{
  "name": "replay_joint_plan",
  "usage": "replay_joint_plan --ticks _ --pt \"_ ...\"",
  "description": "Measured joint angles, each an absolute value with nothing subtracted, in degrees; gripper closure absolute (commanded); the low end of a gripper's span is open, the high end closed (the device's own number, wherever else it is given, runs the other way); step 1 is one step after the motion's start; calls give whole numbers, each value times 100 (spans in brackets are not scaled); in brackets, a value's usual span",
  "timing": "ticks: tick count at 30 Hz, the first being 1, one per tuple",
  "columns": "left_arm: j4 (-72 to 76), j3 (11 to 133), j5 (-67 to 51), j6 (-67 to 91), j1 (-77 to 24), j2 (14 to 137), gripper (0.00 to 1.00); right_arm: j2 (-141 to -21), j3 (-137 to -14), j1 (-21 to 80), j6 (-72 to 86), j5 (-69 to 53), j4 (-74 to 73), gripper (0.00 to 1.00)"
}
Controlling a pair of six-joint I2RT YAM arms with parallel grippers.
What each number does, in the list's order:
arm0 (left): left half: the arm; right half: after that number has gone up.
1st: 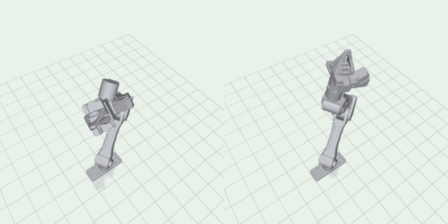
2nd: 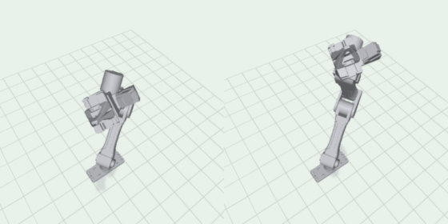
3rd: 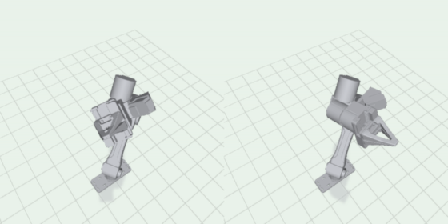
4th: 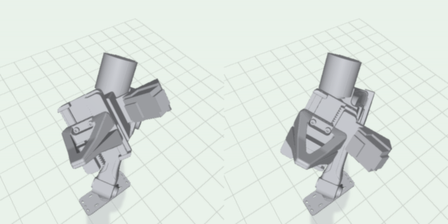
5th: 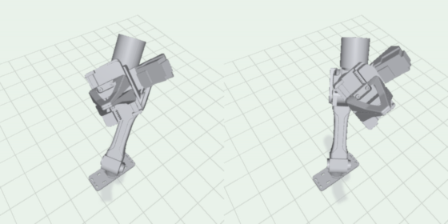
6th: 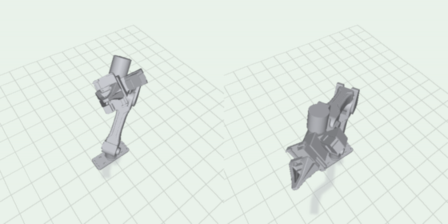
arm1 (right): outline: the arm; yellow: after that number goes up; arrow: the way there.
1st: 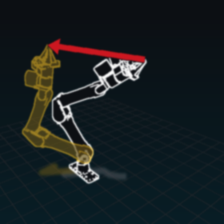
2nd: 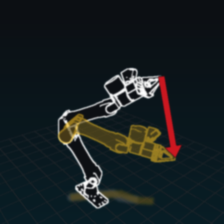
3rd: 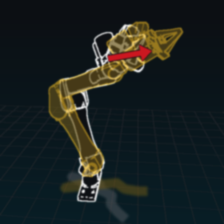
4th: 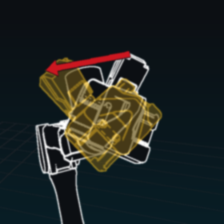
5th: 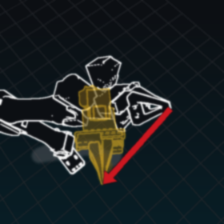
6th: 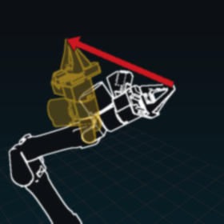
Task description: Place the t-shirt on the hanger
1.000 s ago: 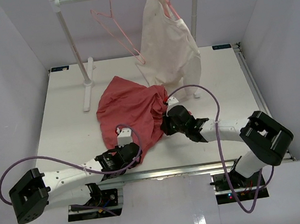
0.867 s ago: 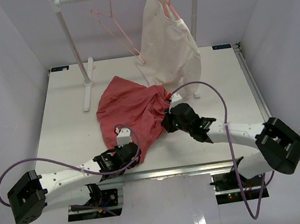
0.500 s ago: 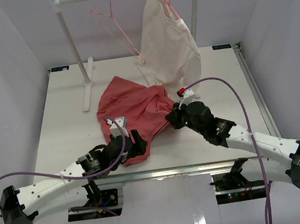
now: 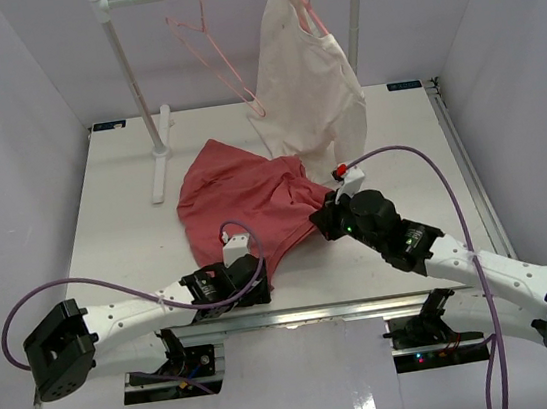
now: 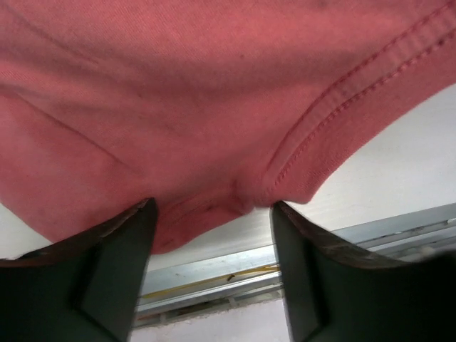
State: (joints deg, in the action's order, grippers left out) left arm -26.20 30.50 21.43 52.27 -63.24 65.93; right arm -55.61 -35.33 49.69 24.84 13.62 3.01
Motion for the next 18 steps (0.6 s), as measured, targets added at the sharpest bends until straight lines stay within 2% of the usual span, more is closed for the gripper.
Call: replay_joint_plan --ticks 2,3,8,12,13,14,15,16,18 --pt "-2579 3048 2180 5189 -6324 6676 89 -5497 -3503 4971 2482 1382 309 92" --pt "-2543 3048 2194 5180 -6324 6738 100 -5483 -3486 4975 2482 1412 305 92" --pt "-2485 3057 2183 5086 -6324 6966 100 -5463 -3470 4980 2486 1541 276 92" --pt "-2649 3059 2184 5136 -6329 6613 100 -5327 -3443 4986 2502 1556 158 92" --pt "-2696 3058 2186 5162 -6331 6428 95 -5251 -3408 4989 2506 1562 138 92" --pt "-2735 3055 2185 5182 -6333 6195 59 -5162 -3357 4991 2508 1576 114 92" --pt "-2749 3055 2185 5189 -6335 5939 43 -5087 -3322 4991 2508 1591 83 92" --pt "-2741 3056 2175 5192 -6338 5723 32 -5028 -3304 4991 2508 1609 34 92" --pt "-2731 3061 2157 5169 -6343 5455 25 -4938 -3287 4991 2506 1640 -36 92"
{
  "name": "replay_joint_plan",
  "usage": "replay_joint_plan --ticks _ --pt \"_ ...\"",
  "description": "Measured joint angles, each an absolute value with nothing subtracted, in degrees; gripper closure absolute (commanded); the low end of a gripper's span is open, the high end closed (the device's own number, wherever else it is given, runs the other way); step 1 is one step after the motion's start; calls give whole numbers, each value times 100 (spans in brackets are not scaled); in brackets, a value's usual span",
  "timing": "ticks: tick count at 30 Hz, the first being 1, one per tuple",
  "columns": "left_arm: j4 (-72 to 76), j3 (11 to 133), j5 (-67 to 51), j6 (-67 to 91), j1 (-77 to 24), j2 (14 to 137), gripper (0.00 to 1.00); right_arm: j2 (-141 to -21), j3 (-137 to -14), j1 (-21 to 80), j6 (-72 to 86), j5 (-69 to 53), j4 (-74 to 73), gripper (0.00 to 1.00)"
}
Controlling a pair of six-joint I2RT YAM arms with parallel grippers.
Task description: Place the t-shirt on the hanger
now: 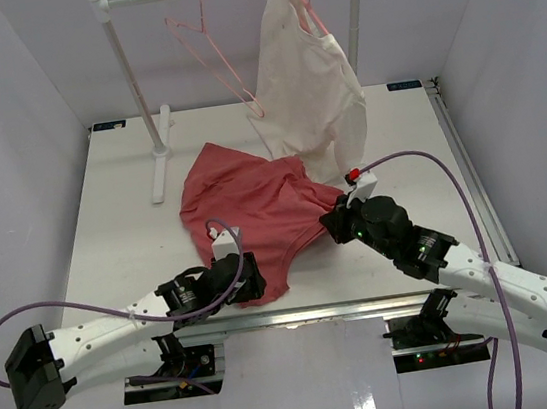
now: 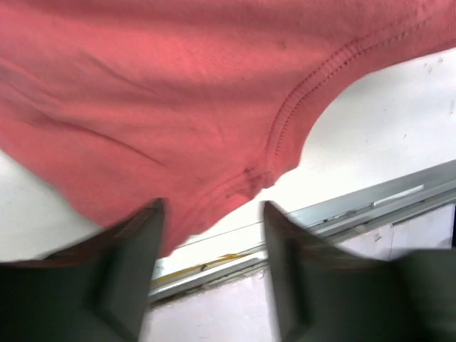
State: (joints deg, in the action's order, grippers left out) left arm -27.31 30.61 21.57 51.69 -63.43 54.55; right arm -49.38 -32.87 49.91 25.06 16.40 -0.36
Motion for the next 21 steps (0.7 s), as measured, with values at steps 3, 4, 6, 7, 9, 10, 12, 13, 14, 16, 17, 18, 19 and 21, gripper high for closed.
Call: replay_joint_plan --ticks 3,4,6,7,9,10,12,13,14,16,17,18,19,21 --pt "-2742 3123 2031 4962 -6347 5621 22 -4868 -3286 4991 2506 1653 -47 92" --pt "-2750 3165 1987 4892 -6354 5807 21 -4859 -3286 4991 2506 1653 -45 92" --pt "-2761 3282 1940 4782 -6383 6207 20 -4856 -3286 4991 2506 1655 -45 92" --pt "-2756 3347 1932 4737 -6411 6405 20 -4857 -3286 4991 2506 1654 -45 92" --pt "-2757 3496 1952 4678 -6487 6714 19 -4858 -3286 4991 2507 1653 -45 92" --pt "-2750 3590 1964 4652 -6526 6873 19 -4858 -3286 4991 2508 1653 -45 92" --pt "-2724 3795 2062 4628 -6636 7130 19 -4858 -3281 4991 2508 1652 -41 92" --pt "-2691 3906 2115 4620 -6695 7254 18 -4858 -3278 4991 2508 1651 -38 92" --pt "-2649 4021 2170 4613 -6756 7383 18 -4858 -3275 4991 2508 1651 -36 92" --pt "-2548 4209 2233 4599 -6846 7620 18 -4857 -3253 4991 2508 1651 -29 92" --pt "-2527 4304 2273 4594 -6877 7737 19 -4856 -3225 4991 2508 1651 -12 92" --pt "-2492 4391 2308 4592 -6899 7867 19 -4856 -3197 4991 2508 1651 -10 92" --pt "-2455 4477 2343 4591 -6919 8000 19 -4858 -3169 4991 2508 1651 -10 92" --pt "-2411 4610 2406 4595 -6940 8272 22 -4841 -3116 4991 2510 1654 -6 92"
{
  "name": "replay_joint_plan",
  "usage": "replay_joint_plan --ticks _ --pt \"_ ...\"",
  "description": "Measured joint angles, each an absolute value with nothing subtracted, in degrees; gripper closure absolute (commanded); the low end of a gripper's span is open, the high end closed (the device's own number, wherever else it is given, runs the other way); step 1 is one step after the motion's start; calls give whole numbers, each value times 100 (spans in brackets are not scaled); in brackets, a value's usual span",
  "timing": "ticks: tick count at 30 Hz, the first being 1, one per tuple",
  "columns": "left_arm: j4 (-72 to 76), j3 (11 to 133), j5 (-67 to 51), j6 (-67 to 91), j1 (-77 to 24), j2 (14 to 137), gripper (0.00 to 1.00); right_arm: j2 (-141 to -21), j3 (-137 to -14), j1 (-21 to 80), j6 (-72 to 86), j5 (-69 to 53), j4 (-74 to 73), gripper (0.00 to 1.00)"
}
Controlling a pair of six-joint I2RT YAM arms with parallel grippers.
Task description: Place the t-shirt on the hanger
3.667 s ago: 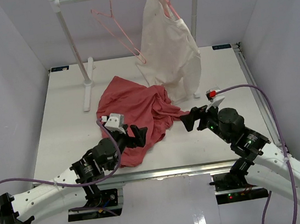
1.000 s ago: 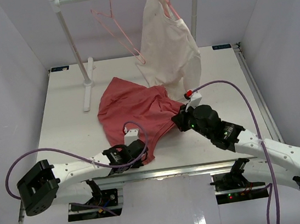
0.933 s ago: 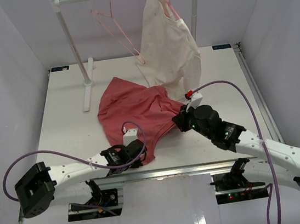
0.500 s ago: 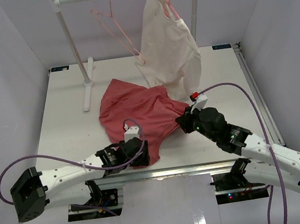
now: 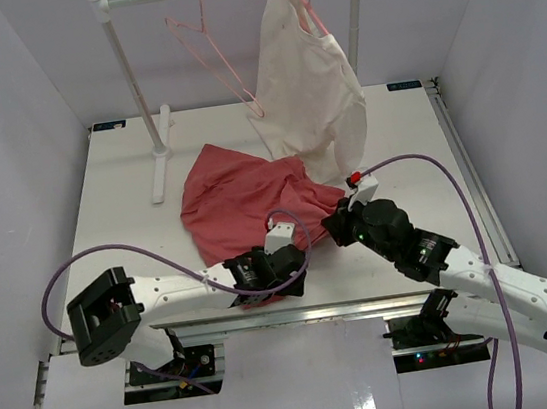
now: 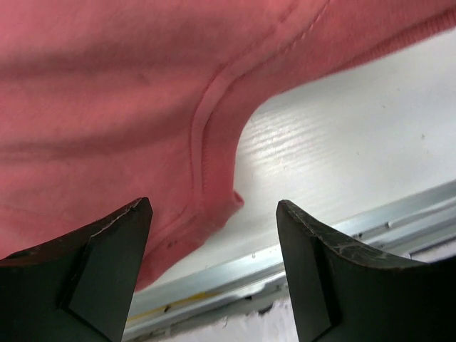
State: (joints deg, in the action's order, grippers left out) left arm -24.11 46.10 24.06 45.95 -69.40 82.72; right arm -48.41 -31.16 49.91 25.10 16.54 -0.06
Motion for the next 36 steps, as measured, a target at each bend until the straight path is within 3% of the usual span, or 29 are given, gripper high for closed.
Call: replay_joint_plan --ticks 3,6,8,15,25,31,34,36 --pt "-2373 4728 2520 4673 -6949 8740 41 -4784 -3064 4991 2510 1658 -11 92" --pt "-2440 4742 2739 4794 -6951 9020 79 -4699 -3020 4991 2510 1664 -14 92" --pt "-2526 4744 2852 4932 -6949 9022 98 -4643 -3014 4991 2512 1685 -42 92" --pt "-3071 4742 2985 5401 -6973 8692 100 -4331 -2963 4997 2561 1735 -151 92" --pt "-3993 4744 2822 5505 -7183 6965 100 -3941 -3023 5058 3012 1943 -1157 92" --pt "-4202 4820 2782 5239 -6832 6866 100 -5291 -3793 5113 3089 2133 -1363 92" --pt "-3930 4869 2451 4780 -5673 6849 100 -6506 -4619 5095 3020 2152 -1378 90" --pt "-3718 4869 2344 4523 -4830 6860 100 -7272 -5167 5080 2944 2128 -1249 82"
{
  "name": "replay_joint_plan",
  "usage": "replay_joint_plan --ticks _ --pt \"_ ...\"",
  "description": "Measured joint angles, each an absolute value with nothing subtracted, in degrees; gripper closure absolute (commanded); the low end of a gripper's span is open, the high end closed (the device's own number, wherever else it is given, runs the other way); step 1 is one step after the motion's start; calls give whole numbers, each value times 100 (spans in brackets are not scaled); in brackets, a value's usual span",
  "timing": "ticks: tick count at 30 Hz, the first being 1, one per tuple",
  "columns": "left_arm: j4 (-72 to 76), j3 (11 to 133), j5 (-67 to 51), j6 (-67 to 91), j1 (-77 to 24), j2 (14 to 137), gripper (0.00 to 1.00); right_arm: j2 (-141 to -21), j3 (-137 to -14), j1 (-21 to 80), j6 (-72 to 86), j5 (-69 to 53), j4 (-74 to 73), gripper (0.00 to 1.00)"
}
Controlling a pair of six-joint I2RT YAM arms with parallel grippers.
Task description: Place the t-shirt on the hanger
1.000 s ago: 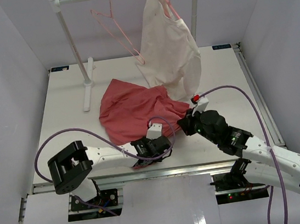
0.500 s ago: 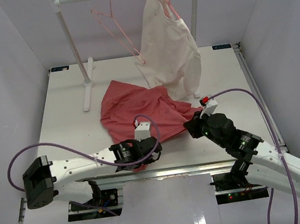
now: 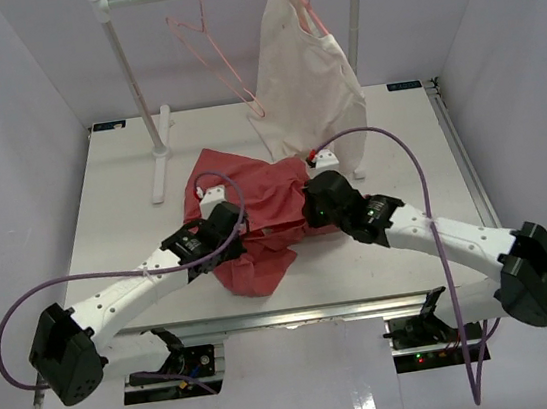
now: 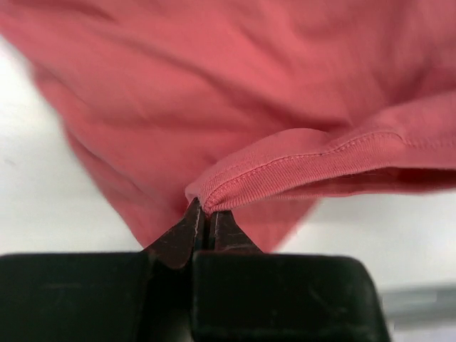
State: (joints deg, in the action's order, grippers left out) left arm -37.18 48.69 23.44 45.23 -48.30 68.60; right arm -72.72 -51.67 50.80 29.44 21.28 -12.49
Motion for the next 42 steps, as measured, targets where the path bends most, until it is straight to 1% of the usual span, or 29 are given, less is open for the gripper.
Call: replay_joint_plan --ticks 2,3,4,6,7,8,10,14,17,25,32,42 --pt "-3552 4869 2296 4289 -4288 6921 91 -7825 -5593 5039 2843 2052 -1223 74" --pt "-3483 4871 2273 4191 -4096 6980 84 -8092 -5815 5010 2776 2000 -1225 70" --pt "-3435 4877 2247 4107 -3958 7066 77 -8364 -6055 4967 2695 1936 -1225 67" --pt "-3373 4911 2183 3978 -3772 7298 44 -8866 -6530 4856 2562 1799 -1224 60" --pt "-3336 4929 2148 3919 -3686 7420 29 -9100 -6755 4799 2500 1745 -1219 55" --pt "-3296 4942 2120 3866 -3613 7535 21 -9312 -6956 4739 2443 1698 -1229 52" --pt "-3233 4963 2085 3802 -3499 7680 11 -9636 -7254 4651 2319 1647 -1251 46" --pt "-3169 4967 2114 3796 -3356 7751 7 -9896 -7490 4556 2053 1634 -1375 40" --pt "-3107 4961 2166 3842 -3310 7683 7 -9896 -7498 4550 1890 1632 -1400 39" --pt "-2640 4930 2111 3837 -3295 7349 9 -9965 -7586 4554 1608 1722 -1450 43" --pt "-2379 4840 2082 3844 -3295 7536 11 -10523 -8016 4554 1590 2011 -1367 45" --pt "-2057 4348 2078 3876 -3279 7399 11 -11089 -8049 4629 1878 2318 -969 46"
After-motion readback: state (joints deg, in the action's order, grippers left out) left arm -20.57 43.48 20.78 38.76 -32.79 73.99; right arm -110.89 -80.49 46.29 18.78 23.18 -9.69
